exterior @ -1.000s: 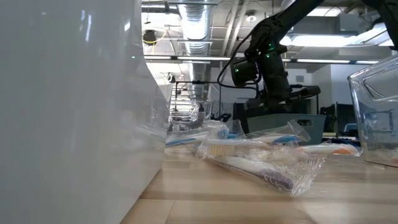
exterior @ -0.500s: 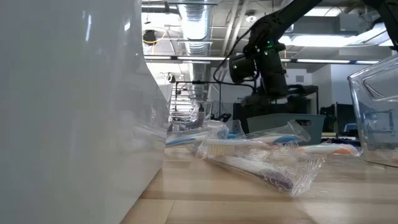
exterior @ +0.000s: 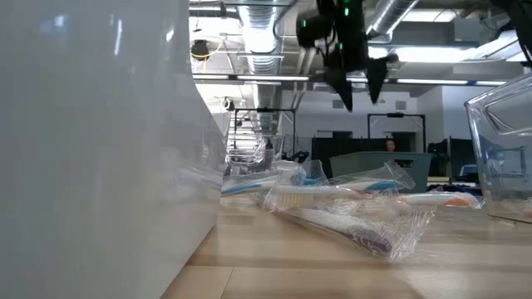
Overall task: Pick & Place Toothbrushes
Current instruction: Put the blue toothbrush into the white bin
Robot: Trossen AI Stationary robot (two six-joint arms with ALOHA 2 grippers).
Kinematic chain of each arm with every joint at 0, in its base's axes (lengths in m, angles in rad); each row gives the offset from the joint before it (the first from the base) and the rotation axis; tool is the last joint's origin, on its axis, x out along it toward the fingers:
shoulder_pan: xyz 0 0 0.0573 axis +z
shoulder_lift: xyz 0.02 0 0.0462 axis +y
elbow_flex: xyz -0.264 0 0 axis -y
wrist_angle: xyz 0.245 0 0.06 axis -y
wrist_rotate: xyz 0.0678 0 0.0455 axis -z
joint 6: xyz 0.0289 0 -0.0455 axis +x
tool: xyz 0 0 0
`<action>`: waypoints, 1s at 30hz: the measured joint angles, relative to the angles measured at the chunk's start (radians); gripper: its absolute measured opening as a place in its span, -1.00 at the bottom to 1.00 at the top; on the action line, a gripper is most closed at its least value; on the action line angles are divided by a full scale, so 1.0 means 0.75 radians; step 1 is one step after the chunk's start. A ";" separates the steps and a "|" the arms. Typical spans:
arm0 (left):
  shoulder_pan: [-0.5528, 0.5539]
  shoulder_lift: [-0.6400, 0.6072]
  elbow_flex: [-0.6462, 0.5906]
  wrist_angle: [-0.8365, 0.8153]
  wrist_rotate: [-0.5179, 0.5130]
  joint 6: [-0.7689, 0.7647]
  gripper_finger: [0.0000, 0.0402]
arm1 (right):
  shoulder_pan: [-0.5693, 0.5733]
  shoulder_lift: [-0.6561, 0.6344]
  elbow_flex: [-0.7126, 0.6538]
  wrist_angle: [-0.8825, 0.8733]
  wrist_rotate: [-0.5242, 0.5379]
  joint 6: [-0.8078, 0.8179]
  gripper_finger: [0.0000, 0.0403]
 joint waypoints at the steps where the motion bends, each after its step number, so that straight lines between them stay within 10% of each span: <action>1: 0.001 0.000 0.000 0.000 -0.028 0.025 0.09 | 0.013 -0.002 0.046 -0.013 0.034 -0.029 0.45; 10: 0.007 -0.001 -0.001 0.110 -0.364 0.463 0.09 | 0.187 -0.054 0.235 0.014 0.272 -0.120 0.45; 21: 0.265 0.000 -0.001 0.457 -0.367 0.522 0.09 | 0.388 -0.074 0.184 0.194 0.614 -0.525 0.45; 30: 0.488 0.000 0.000 0.531 -0.236 0.394 0.09 | 0.477 -0.206 -0.134 0.559 0.563 -0.675 0.45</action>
